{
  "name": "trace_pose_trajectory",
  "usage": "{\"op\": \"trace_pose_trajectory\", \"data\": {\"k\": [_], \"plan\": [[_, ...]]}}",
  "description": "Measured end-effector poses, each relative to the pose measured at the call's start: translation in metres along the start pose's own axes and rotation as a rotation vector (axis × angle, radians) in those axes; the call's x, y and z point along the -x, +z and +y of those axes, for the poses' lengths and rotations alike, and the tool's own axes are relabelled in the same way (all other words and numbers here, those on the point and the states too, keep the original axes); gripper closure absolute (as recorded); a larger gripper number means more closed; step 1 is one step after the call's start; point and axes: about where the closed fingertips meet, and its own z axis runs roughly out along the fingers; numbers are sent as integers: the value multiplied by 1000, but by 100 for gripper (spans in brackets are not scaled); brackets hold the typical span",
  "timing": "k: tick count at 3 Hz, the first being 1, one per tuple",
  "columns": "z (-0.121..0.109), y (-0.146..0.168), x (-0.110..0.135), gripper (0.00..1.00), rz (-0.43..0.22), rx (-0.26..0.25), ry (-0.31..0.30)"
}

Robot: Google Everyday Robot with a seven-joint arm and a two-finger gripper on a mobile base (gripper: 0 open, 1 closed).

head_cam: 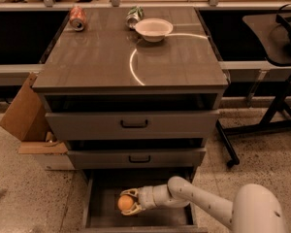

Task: Pick orange from bottom drawer and place on counter

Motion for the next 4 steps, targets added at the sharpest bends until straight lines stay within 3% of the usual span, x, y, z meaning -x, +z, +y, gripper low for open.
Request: {"op": "trace_pose_trajectory", "data": {"k": [2,3,4], "plan": [[10,-71,85,100,-34,-50,-153],[15,-96,131,100,-75,-22,-230],[15,-96,131,100,-75,-21,-230]]}}
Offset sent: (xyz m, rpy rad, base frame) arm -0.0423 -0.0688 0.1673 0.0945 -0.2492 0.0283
